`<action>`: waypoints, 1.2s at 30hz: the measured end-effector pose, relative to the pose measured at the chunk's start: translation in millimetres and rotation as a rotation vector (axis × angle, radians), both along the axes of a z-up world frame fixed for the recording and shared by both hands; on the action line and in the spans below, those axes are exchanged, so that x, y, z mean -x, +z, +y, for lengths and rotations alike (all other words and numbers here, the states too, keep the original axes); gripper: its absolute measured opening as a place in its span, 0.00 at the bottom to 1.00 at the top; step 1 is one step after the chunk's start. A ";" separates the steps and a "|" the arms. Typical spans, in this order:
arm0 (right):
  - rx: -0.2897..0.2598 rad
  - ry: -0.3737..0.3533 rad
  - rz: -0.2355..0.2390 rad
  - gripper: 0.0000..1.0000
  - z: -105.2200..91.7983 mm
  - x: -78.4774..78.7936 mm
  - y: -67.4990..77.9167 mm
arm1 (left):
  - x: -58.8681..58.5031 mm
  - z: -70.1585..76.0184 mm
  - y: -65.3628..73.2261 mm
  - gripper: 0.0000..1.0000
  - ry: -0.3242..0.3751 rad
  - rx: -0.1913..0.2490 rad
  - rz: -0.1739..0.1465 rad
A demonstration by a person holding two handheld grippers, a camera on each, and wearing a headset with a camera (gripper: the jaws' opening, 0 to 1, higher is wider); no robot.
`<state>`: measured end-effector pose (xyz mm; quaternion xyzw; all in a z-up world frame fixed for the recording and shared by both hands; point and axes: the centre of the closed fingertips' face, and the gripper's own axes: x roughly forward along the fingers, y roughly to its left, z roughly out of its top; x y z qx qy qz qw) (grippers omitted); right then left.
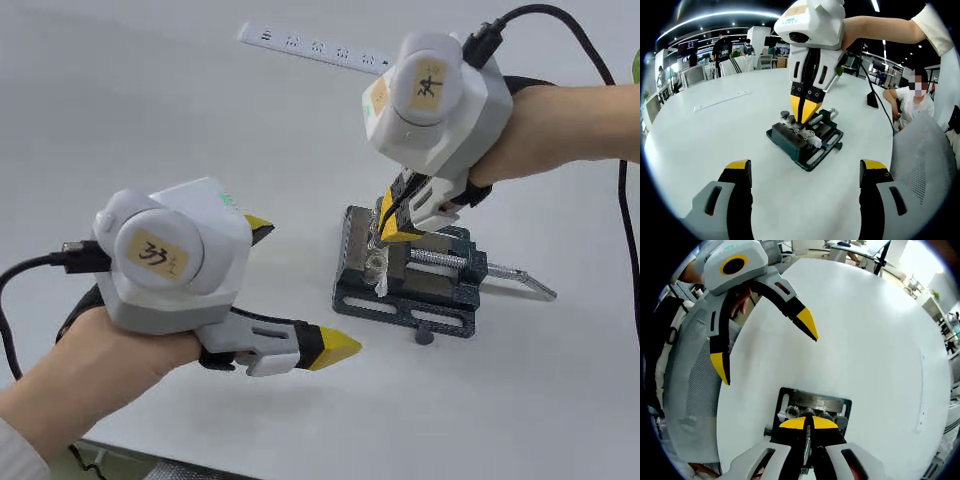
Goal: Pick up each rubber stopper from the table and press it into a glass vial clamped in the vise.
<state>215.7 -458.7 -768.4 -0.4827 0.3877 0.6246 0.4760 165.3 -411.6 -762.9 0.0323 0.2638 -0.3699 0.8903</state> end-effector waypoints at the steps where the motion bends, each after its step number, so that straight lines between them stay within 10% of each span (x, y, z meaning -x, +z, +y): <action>1: -0.003 -0.001 0.001 0.00 0.2 0.5 0.1 | 0.0 0.4 -0.2 0.88 0.001 0.000 0.000; 36: -0.175 -0.248 0.028 0.76 -57.9 51.8 -3.5 | -4.7 5.2 6.2 0.93 -0.015 -0.009 -0.040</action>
